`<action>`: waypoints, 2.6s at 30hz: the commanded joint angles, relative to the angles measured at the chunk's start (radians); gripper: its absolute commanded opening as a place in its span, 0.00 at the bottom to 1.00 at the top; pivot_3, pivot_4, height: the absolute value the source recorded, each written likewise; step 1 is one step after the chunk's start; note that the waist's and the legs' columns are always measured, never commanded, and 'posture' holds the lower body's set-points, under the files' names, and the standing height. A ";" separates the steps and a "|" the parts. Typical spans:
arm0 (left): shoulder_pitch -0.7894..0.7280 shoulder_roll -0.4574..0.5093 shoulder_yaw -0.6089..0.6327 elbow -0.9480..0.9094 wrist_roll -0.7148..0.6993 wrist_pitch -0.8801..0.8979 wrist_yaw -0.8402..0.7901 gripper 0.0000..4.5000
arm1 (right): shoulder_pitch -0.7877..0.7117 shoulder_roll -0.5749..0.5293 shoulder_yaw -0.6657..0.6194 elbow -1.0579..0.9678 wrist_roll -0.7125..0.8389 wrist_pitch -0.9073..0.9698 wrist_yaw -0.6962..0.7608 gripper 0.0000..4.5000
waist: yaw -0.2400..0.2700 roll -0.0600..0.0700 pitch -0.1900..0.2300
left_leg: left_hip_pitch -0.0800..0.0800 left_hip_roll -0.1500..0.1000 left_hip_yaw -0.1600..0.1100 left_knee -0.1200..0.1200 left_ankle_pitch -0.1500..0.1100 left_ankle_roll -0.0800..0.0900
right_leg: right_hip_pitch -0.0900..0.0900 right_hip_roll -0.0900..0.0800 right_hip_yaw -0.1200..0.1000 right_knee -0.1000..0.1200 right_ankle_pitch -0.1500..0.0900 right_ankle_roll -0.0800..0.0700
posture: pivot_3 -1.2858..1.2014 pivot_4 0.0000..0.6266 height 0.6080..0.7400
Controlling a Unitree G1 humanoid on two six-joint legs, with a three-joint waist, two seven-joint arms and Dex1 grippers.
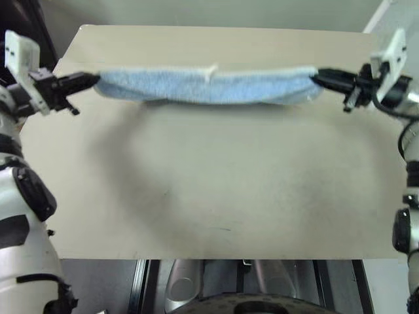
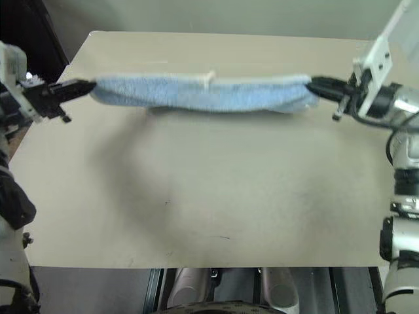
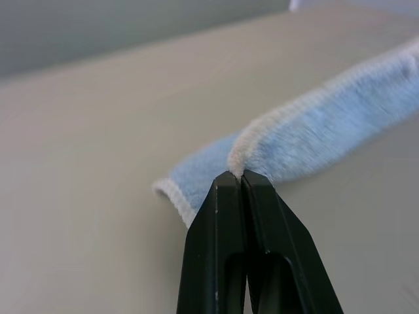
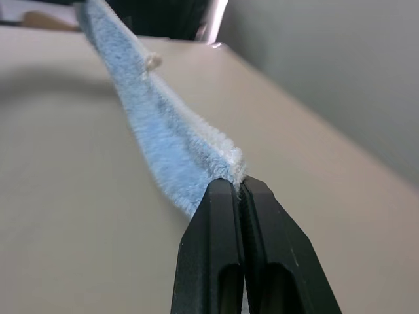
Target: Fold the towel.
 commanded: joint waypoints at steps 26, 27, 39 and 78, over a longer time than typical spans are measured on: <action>0.950 0.426 -0.130 -0.735 -0.463 0.356 -0.146 0.01 | 0.988 -0.179 -0.396 -0.762 0.183 0.275 0.063 0.00 | 0.000 -0.006 -0.004 | 0.034 0.000 -0.008 -0.006 -0.025 -0.010 | 0.033 0.001 0.000 -0.003 -0.014 0.004 | 0.52 0.24 0.68; 0.951 0.425 -0.128 -0.742 -0.472 0.364 -0.146 0.01 | 0.973 -0.177 -0.386 -0.754 0.182 0.274 0.052 0.00 | 0.000 -0.006 -0.004 | 0.034 0.000 -0.008 -0.006 -0.025 -0.011 | 0.033 0.001 0.000 -0.003 -0.015 0.004 | 0.52 0.24 0.68; 0.710 0.287 -0.140 -0.676 -0.420 0.394 -0.105 0.01 | 0.743 -0.122 -0.247 -0.577 0.109 0.242 -0.073 0.00 | 0.003 -0.008 -0.005 | 0.033 -0.001 -0.010 -0.007 -0.025 -0.010 | 0.033 0.001 0.000 -0.004 -0.011 -0.004 | 0.52 0.24 0.68; 0.207 -0.099 -0.180 -0.049 -0.031 -0.035 0.112 0.01 | 0.455 0.030 -0.032 -0.186 -0.092 0.054 -0.137 0.00 | 0.009 -0.008 -0.005 | 0.034 -0.001 -0.008 -0.008 -0.014 0.007 | 0.037 0.002 0.000 -0.006 -0.011 -0.001 | 0.52 0.24 0.68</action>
